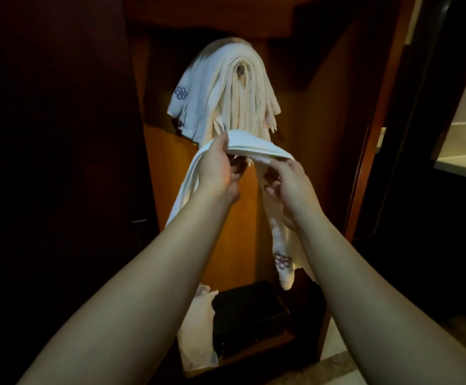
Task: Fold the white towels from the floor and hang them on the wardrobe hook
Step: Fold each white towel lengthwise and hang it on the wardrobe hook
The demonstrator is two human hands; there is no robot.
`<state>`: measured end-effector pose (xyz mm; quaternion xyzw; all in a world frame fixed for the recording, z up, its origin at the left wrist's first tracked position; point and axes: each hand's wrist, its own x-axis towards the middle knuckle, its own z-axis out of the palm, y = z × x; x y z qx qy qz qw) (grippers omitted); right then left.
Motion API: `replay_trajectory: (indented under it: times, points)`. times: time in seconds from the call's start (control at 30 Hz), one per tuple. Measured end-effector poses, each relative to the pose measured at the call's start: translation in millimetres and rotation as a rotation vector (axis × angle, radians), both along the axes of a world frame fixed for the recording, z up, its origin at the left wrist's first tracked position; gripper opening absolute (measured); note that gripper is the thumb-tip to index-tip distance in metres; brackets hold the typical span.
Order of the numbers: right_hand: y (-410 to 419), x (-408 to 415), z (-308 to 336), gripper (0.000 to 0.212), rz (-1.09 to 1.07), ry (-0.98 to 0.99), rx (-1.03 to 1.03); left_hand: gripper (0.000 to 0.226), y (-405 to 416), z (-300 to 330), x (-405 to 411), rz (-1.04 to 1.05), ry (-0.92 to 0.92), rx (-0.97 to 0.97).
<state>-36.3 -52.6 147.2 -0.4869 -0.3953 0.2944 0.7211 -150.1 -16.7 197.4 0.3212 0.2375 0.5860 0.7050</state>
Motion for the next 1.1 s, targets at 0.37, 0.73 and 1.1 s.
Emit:
replay_trajectory:
  times: [0.37, 0.73, 1.1]
  points:
    - [59, -17, 30, 0.061, 0.306, 0.888, 0.367, 0.023, 57, 48, -20, -0.146, 0.082, 0.2]
    - [133, 38, 92, 0.04, -0.245, -0.162, 0.213, 0.056, 158, 81, -29, -0.003, 0.459, 0.627]
    - [266, 151, 211, 0.061, -0.363, -0.886, 0.201, 0.082, 292, 174, 26, 0.097, 0.412, 0.721]
